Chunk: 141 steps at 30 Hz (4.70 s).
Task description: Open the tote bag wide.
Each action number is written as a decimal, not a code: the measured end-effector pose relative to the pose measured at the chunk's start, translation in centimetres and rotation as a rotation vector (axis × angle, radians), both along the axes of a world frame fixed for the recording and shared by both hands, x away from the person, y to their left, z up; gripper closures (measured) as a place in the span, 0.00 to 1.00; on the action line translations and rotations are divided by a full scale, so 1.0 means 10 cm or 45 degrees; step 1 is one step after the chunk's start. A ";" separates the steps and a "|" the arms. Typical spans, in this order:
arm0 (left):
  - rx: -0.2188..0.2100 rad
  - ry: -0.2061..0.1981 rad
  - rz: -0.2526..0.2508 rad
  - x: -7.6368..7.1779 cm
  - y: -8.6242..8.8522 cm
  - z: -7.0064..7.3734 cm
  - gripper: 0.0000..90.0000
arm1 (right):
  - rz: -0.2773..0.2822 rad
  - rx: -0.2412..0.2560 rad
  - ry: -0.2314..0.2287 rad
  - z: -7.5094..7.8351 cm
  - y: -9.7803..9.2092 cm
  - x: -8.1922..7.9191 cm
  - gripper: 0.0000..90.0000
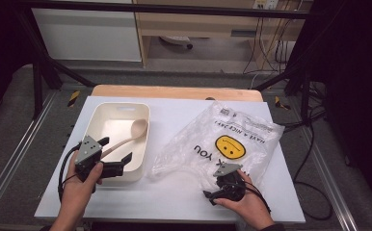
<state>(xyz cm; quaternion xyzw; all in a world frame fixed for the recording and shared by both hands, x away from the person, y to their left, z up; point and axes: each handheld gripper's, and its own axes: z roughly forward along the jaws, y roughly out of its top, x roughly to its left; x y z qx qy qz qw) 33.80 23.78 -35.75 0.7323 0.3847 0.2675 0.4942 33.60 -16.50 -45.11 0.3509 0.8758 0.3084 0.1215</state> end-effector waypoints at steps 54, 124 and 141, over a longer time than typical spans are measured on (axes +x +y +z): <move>0.010 0.007 -0.016 -0.01 -0.02 -0.02 0.05 | -0.073 0.009 -0.024 0.04 -0.03 0.17 0.42; 0.030 0.143 -0.297 0.02 -1.76 -0.54 0.37 | -0.177 0.287 0.054 0.34 -0.12 0.50 1.00; -0.014 0.252 -0.398 0.29 -2.17 -0.96 0.98 | -0.227 0.304 0.032 0.39 -0.20 0.56 1.00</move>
